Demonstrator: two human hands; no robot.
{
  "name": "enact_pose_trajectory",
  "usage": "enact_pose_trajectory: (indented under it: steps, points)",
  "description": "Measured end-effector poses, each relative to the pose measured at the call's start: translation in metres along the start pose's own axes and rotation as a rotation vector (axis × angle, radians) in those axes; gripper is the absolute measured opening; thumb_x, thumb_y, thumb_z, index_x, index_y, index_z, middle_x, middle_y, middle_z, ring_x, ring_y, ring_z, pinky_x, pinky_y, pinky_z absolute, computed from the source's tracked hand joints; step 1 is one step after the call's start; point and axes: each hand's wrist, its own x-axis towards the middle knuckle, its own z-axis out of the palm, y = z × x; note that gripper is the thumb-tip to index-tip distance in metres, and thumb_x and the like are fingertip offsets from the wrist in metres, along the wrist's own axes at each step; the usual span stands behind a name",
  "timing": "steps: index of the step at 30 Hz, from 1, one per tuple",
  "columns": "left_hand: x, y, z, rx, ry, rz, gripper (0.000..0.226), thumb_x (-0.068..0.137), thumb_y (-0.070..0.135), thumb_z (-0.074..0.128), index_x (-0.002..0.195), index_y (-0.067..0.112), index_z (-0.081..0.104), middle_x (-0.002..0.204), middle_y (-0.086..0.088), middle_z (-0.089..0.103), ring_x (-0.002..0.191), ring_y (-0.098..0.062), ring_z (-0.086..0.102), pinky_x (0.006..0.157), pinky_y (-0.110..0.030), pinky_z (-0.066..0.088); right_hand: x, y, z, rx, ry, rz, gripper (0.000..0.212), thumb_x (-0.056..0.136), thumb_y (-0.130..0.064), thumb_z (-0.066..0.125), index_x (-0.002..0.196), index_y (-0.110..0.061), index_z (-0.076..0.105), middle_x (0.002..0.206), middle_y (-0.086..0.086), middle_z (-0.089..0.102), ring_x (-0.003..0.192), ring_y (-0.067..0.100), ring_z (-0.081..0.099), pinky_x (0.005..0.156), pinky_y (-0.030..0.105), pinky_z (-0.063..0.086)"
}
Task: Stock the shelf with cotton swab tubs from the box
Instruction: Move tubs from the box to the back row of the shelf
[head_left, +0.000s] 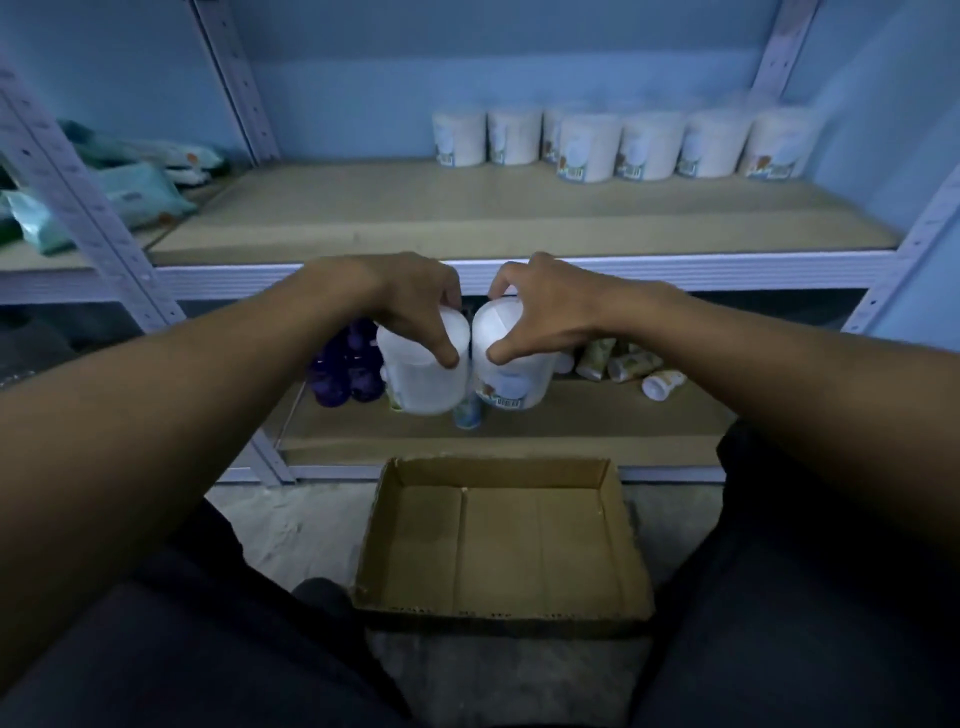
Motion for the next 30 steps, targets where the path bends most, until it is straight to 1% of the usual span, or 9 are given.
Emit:
enact_pose_trajectory:
  steps: [3,5,9,11,14,17,21,25,30]
  points:
    - [-0.006,0.009,-0.036,0.046,0.061,0.002,0.074,0.060,0.060,0.080,0.122,0.026,0.056,0.123,0.004,0.059,0.107,-0.024,0.057,0.094,-0.042,0.051,-0.002,-0.006,-0.034,-0.035,0.052,0.010,0.086,0.055,-0.065,0.067,0.132,-0.030,0.051,0.118,0.004,0.046,0.096,0.023,0.055,0.083,0.042,0.056]
    - [-0.008,0.011,-0.058,0.041,0.075,-0.017,0.075,0.058,0.061,0.080,0.120,0.026,0.057,0.121,0.003,0.058,0.104,-0.025,0.059,0.091,-0.044,0.054,-0.002,-0.008,-0.056,-0.019,0.063,0.015,0.080,0.064,-0.060,0.071,0.134,-0.027,0.052,0.120,0.006,0.049,0.094,0.024,0.058,0.075,0.041,0.060]
    - [-0.011,0.018,-0.098,0.034,0.110,-0.055,0.088,0.041,0.073,0.070,0.116,0.030,0.058,0.120,0.006,0.058,0.102,-0.026,0.062,0.089,-0.044,0.056,0.000,-0.010,-0.096,0.036,0.123,0.058,0.071,0.073,-0.054,0.072,0.136,-0.028,0.052,0.127,0.001,0.049,0.099,0.025,0.060,0.061,0.034,0.062]
    - [-0.008,0.020,-0.113,0.038,0.138,-0.074,0.087,0.043,0.073,0.070,0.116,0.028,0.060,0.119,0.005,0.059,0.103,-0.027,0.062,0.089,-0.044,0.056,0.003,-0.011,-0.109,0.055,0.175,0.080,0.067,0.073,-0.054,0.071,0.133,-0.029,0.055,0.129,0.000,0.050,0.101,0.025,0.060,0.061,0.035,0.063]
    - [0.004,0.022,-0.129,0.044,0.170,-0.100,0.082,0.050,0.068,0.073,0.117,0.023,0.062,0.118,0.003,0.060,0.103,-0.027,0.061,0.086,-0.044,0.058,0.010,-0.011,-0.123,0.049,0.225,0.116,0.058,0.074,-0.052,0.070,0.124,-0.026,0.059,0.124,0.004,0.053,0.094,0.030,0.065,0.061,0.041,0.063]
    - [0.021,0.021,-0.139,0.058,0.186,-0.121,0.074,0.057,0.062,0.077,0.117,0.019,0.065,0.117,0.000,0.062,0.098,-0.027,0.063,0.077,-0.042,0.061,0.020,-0.010,-0.129,0.027,0.243,0.135,0.050,0.077,-0.050,0.069,0.117,-0.021,0.060,0.118,0.005,0.055,0.095,0.030,0.063,0.060,0.043,0.063]
    - [0.039,0.019,-0.143,0.077,0.179,-0.138,0.076,0.058,0.060,0.079,0.119,0.016,0.065,0.117,-0.002,0.062,0.090,-0.028,0.065,0.069,-0.041,0.062,0.037,-0.006,-0.127,0.027,0.251,0.167,0.049,0.077,-0.050,0.068,0.114,-0.018,0.063,0.120,0.007,0.057,0.098,0.030,0.062,0.057,0.043,0.063]
    - [0.058,0.014,-0.137,0.074,0.179,-0.135,0.078,0.051,0.064,0.075,0.114,0.019,0.067,0.114,-0.002,0.063,0.096,-0.029,0.065,0.074,-0.043,0.062,0.055,0.003,-0.122,0.006,0.231,0.187,0.048,0.080,-0.050,0.067,0.113,-0.015,0.065,0.117,0.007,0.057,0.098,0.027,0.060,0.054,0.042,0.062]
    - [0.075,0.002,-0.133,-0.001,0.219,-0.094,0.063,0.065,0.059,0.075,0.118,0.027,0.062,0.122,0.005,0.060,0.107,-0.024,0.060,0.086,-0.043,0.058,0.068,0.012,-0.119,0.017,0.243,0.194,0.045,0.084,-0.053,0.068,0.107,-0.015,0.069,0.114,0.006,0.059,0.098,0.027,0.061,0.058,0.042,0.063]
